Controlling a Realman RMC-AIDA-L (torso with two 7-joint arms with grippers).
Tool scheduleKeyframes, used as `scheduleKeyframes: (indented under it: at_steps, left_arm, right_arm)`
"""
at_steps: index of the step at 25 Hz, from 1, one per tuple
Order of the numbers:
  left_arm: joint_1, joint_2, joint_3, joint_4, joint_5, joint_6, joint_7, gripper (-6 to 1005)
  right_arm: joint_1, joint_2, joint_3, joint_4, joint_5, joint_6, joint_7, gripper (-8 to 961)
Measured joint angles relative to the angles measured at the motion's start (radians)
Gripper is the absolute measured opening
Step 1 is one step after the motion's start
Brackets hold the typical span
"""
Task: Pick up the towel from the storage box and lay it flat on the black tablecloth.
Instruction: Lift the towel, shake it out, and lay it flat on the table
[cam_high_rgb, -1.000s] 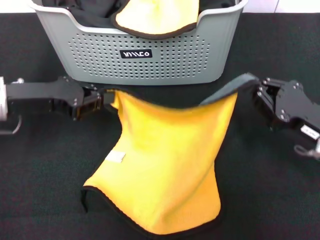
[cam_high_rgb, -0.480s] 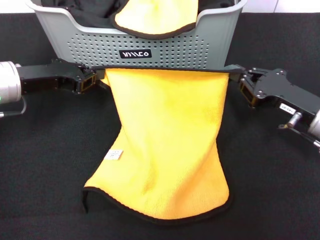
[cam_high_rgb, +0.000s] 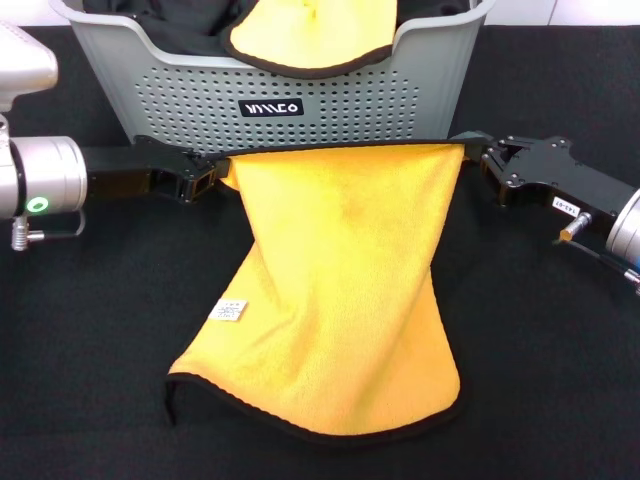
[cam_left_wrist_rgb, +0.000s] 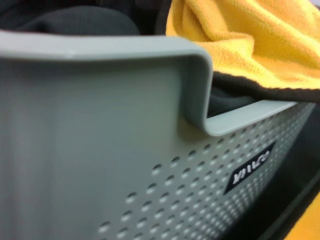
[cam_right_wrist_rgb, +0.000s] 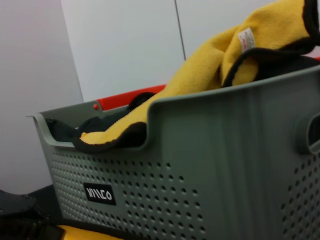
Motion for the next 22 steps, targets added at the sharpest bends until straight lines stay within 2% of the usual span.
scheduleKeyframes:
  at_steps: [13,22]
  left_arm:
    - [-0.017,-0.005,0.0,-0.008,0.002,-0.071,-0.007,31]
    - [-0.011,-0.007,0.0,-0.009,0.002,-0.088,-0.009,42]
  right_arm:
    - [0.013,0.0,-0.007,0.001,-0.006,-0.04,-0.01,112]
    - [0.014,0.0,-0.01,0.003,-0.007,-0.039,-0.005,247]
